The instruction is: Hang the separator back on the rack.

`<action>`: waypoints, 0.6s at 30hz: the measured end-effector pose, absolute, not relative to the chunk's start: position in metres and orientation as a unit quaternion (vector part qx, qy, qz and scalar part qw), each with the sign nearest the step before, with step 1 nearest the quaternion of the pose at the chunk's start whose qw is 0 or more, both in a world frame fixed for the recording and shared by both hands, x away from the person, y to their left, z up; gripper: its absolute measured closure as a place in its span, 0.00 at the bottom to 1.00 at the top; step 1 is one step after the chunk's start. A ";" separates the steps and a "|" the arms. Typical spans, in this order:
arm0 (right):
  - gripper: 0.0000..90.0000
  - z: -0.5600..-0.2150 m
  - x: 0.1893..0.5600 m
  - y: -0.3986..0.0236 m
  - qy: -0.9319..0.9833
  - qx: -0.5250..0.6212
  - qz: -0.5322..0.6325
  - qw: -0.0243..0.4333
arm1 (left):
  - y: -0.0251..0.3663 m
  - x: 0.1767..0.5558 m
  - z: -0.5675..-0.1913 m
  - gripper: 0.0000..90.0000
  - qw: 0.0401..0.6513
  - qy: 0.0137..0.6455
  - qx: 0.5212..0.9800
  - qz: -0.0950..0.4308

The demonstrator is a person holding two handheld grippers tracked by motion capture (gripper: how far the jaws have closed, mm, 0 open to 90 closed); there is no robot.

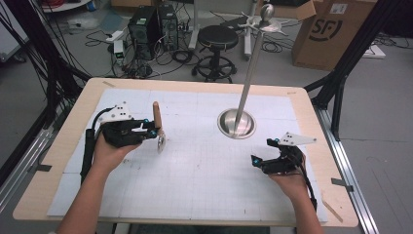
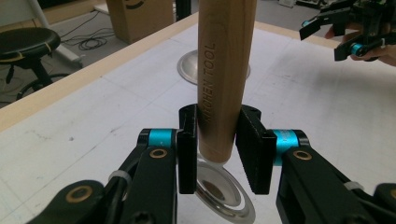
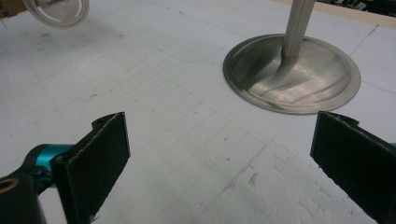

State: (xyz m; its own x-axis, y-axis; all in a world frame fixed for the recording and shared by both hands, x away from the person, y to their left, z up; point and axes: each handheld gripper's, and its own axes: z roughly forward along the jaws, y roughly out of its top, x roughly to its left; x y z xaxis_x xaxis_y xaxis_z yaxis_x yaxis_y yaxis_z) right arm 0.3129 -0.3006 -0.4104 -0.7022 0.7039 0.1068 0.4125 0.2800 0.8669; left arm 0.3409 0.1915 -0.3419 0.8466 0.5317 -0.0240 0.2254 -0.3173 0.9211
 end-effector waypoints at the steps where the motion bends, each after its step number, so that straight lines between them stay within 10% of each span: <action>1: 0.04 -0.410 0.313 -0.301 0.786 0.355 0.483 0.152 | 0.191 0.341 -0.342 0.78 0.535 0.236 0.798 0.143; 18: 0.04 -0.407 0.308 -0.306 0.783 0.353 0.489 0.155 | 0.172 0.356 -0.328 0.78 0.535 0.248 0.795 0.144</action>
State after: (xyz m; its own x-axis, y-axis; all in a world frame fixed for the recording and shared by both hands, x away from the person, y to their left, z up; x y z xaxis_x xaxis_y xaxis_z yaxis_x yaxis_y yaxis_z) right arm 0.3080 -0.3056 -0.4072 -0.7030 0.7038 0.1027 0.4012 0.2731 0.8743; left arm 0.3562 0.1724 -0.3279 0.8358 0.5479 -0.0353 0.2393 -0.3057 0.9216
